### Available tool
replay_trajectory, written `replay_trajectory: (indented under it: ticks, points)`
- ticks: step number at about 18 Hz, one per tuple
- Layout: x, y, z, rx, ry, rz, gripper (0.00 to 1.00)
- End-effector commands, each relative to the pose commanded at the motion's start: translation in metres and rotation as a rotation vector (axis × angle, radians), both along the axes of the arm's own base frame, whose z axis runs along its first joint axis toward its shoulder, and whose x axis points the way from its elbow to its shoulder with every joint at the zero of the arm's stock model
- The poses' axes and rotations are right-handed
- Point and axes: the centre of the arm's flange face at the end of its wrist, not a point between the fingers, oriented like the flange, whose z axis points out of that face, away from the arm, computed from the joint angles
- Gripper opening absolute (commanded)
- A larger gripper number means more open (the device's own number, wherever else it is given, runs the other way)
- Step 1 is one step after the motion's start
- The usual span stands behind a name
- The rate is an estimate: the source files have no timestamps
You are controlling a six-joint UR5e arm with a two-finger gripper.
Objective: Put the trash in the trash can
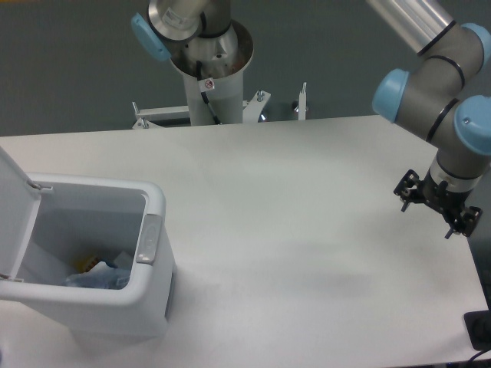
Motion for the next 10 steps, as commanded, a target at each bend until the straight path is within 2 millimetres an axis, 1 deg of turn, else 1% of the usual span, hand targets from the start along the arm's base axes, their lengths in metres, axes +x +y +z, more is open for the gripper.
replay_trajectory:
  ticks: [3,5,10]
  points:
    - [-0.0001,0.0009,0.0011,-0.002,0.006,-0.006,1.0]
    - [0.0032,0.0076,0.0056,0.0,0.015,-0.015,1.0]
    - [0.0029,0.0079,0.0064,0.002,0.016,-0.015,1.0]
